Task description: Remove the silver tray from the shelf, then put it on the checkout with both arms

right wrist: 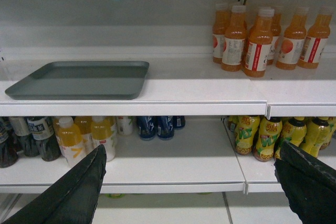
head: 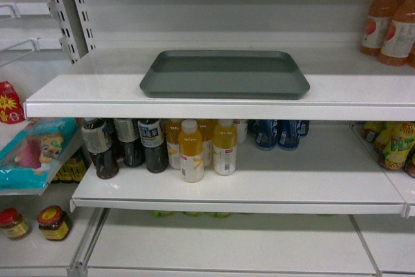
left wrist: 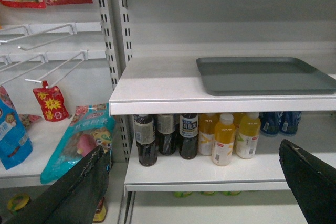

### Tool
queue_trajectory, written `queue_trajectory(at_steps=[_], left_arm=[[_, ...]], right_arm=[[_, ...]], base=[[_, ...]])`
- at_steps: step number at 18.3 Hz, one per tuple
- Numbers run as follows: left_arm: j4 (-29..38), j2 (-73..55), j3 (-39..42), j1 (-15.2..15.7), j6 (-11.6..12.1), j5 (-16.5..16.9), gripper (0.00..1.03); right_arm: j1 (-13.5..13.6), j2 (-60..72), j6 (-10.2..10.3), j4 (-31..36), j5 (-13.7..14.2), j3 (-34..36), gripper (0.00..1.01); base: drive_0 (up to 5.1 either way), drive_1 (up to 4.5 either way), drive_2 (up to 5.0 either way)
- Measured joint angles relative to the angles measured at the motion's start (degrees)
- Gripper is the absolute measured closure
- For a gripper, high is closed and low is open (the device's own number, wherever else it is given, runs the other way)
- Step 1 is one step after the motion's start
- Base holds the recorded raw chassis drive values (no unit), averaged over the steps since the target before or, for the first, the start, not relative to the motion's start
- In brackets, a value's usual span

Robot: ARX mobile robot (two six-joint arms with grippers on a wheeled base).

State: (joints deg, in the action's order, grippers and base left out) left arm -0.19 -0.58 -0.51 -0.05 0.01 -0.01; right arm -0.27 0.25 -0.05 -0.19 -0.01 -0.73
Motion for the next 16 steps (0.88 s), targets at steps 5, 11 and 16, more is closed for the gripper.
queue_trajectory(at_steps=[5,11,16], left_arm=[[0.0,0.0,0.0,0.0,0.0,0.0,0.05],[0.0,0.0,0.0,0.0,0.0,0.0,0.05],[0.0,0.0,0.0,0.0,0.0,0.0,0.05]], right_arm=[[0.0,0.0,0.0,0.0,0.0,0.0,0.03],[0.0,0.0,0.0,0.0,0.0,0.0,0.03],[0.0,0.0,0.0,0.0,0.0,0.0,0.03]], base=[[0.0,0.87,-0.8],[0.1,4.38,-4.2],[0.1,4.39,-4.2]])
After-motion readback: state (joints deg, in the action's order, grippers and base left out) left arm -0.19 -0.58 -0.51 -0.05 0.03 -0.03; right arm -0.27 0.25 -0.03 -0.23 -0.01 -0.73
